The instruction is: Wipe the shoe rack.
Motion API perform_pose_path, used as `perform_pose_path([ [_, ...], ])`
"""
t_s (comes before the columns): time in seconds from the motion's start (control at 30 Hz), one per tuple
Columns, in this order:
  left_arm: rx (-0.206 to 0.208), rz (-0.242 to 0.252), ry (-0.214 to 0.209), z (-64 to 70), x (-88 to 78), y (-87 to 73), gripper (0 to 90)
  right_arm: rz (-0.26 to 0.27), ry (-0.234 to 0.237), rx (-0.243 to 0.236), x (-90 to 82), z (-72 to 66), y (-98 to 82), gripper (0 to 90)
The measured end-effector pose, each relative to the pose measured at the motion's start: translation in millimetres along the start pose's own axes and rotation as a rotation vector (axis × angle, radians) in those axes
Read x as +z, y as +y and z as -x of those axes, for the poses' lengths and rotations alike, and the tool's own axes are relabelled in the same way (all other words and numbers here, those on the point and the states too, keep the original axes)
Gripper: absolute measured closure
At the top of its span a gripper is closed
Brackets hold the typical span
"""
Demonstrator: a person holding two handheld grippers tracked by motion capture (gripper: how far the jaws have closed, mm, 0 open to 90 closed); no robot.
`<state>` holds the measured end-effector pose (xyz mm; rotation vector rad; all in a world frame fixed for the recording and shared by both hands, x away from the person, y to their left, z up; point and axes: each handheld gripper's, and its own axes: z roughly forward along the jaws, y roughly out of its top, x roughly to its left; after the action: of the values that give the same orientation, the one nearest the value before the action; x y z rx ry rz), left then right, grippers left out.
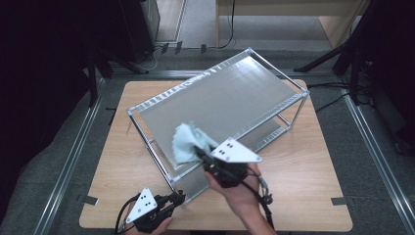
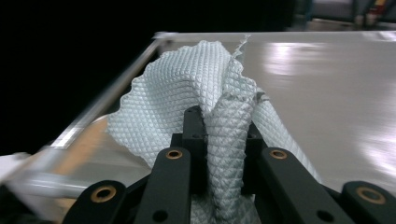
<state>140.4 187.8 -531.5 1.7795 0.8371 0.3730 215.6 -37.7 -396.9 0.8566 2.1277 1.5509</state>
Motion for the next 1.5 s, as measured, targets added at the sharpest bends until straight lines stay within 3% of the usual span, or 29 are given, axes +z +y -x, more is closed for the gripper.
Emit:
perform_pose_path([
  [0.07, -0.002, -0.001, -0.005, -0.6, -0.6, -0.2, 80.3, -0.001, 0.052, -0.025, 5.5, -13.4, -0.7, 78.1],
  [0.13, 0.001, -0.004, -0.011, -1.7, -1.8, -0.3, 80.3, 0.002, 0.026, -0.056, 7.7, -16.4, -1.7, 78.6],
  [0.2, 0.004, -0.006, -0.013, -2.2, -2.7, -0.6, 80.3, 0.003, 0.019, -0.036, 9.1, -7.9, -3.5, 78.7],
  [0.37, 0.007, -0.014, 0.014, -0.1, -4.5, -1.0, 80.5, 0.003, -0.101, -0.020, 3.3, 26.3, -4.9, 79.8],
  [0.57, -0.003, -0.012, 0.027, -4.6, -8.6, -1.9, 80.6, 0.023, -0.229, 0.046, -13.8, 74.9, -7.6, 80.0],
  [0.83, -0.032, -0.006, 0.092, -23.0, -21.2, -4.2, 80.4, 0.016, -0.409, 0.091, -41.5, 133.8, -11.1, 79.8],
  [1.03, -0.042, -0.003, 0.143, -32.6, -26.4, -4.7, 80.4, 0.048, -0.494, 0.207, -67.5, 178.6, -16.7, 79.7],
  [1.17, -0.063, -0.001, 0.164, -37.8, -28.5, -4.7, 80.3, 0.063, -0.562, 0.245, -79.2, 199.9, -19.2, 78.5],
  [1.23, -0.063, -0.004, 0.171, -37.3, -28.2, -4.4, 80.3, 0.078, -0.593, 0.264, -82.0, 205.9, -21.3, 76.3],
  [1.37, -0.067, 0.010, 0.192, -34.4, -26.8, -5.8, 80.5, 0.078, -0.621, 0.234, -76.8, 199.7, -22.0, 78.2],
  [1.43, -0.070, 0.010, 0.200, -32.7, -25.9, -5.9, 80.6, 0.097, -0.599, 0.252, -73.7, 193.7, -23.1, 79.0],
  [1.5, -0.064, 0.012, 0.182, -30.7, -23.4, -5.4, 80.5, 0.090, -0.552, 0.239, -67.5, 184.8, -22.1, 79.4],
])
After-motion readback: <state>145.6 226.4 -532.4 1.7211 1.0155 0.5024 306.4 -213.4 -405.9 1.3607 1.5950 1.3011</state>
